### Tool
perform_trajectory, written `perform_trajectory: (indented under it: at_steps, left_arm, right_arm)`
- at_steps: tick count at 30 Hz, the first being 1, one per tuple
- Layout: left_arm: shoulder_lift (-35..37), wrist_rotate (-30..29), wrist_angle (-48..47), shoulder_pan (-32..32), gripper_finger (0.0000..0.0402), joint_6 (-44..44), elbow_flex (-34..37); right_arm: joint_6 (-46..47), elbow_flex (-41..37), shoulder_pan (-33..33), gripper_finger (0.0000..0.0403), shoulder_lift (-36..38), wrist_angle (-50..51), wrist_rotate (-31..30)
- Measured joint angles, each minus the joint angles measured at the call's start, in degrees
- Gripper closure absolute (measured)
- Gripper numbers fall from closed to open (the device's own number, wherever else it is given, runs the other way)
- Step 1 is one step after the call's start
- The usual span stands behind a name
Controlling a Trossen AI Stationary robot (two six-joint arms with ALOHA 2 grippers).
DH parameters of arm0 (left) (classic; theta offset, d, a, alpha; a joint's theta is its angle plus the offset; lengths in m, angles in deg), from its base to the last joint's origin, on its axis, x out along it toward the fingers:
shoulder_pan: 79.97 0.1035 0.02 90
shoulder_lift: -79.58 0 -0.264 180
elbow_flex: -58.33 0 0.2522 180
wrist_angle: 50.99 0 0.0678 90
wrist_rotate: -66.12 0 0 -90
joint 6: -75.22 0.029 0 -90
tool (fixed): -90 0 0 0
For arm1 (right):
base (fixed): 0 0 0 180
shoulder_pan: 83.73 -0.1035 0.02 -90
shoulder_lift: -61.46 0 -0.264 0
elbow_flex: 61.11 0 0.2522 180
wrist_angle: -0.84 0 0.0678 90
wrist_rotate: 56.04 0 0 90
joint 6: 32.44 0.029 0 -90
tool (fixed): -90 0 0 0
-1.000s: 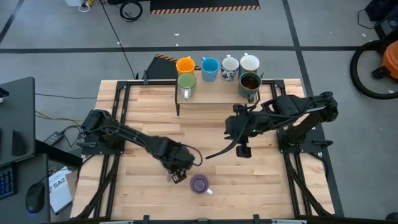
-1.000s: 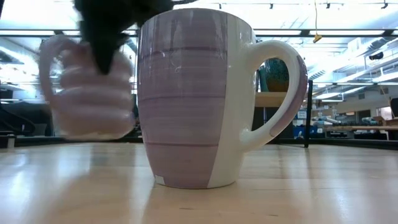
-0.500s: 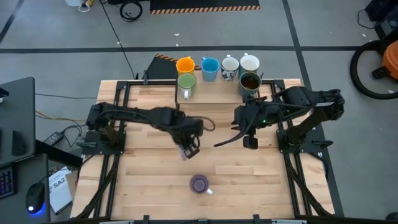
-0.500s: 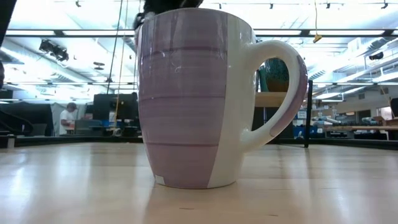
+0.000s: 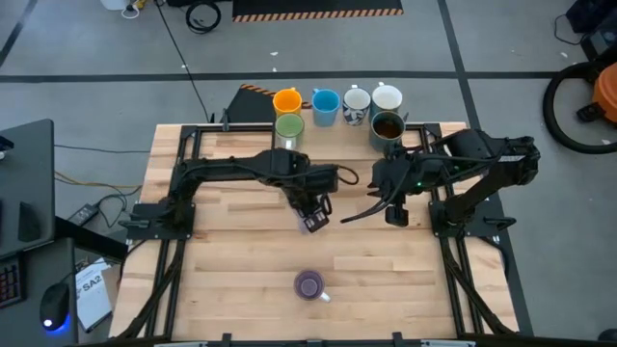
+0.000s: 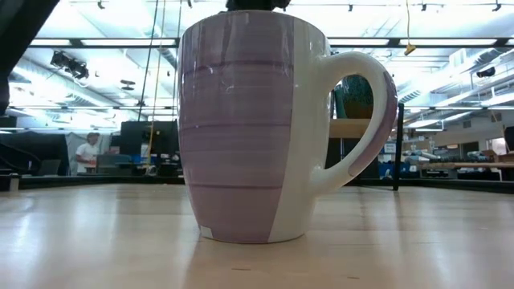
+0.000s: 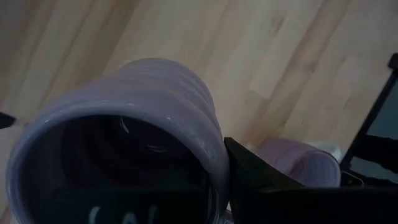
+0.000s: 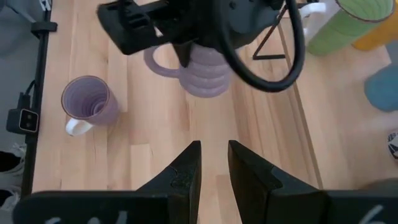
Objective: Place coffee mugs
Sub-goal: Put the purple mug on the shelf
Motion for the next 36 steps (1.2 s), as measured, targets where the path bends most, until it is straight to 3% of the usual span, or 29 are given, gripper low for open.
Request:
perform_trajectory:
  at_steps: [7, 15, 36]
  left_arm:
    - [-0.5, -2.2, -0.8, 0.8, 0.0365, 1.7, -0.4]
    - [-2.1, -1.8, 2.9, 0.2, 0.0365, 2.0, 4.2]
    - [-13.2, -0.3, 10.7, 0.6, 0.0362, 10.8, 5.2]
  right_arm:
    - [0.3, 0.0, 0.0, 0.0317, 1.0, 0.8, -1.1]
    - [2.4, 0.0, -0.1, 0.0317, 1.3, 0.8, -1.4]
    - [5.8, 0.0, -0.2, 0.0317, 1.3, -1.3, -2.0]
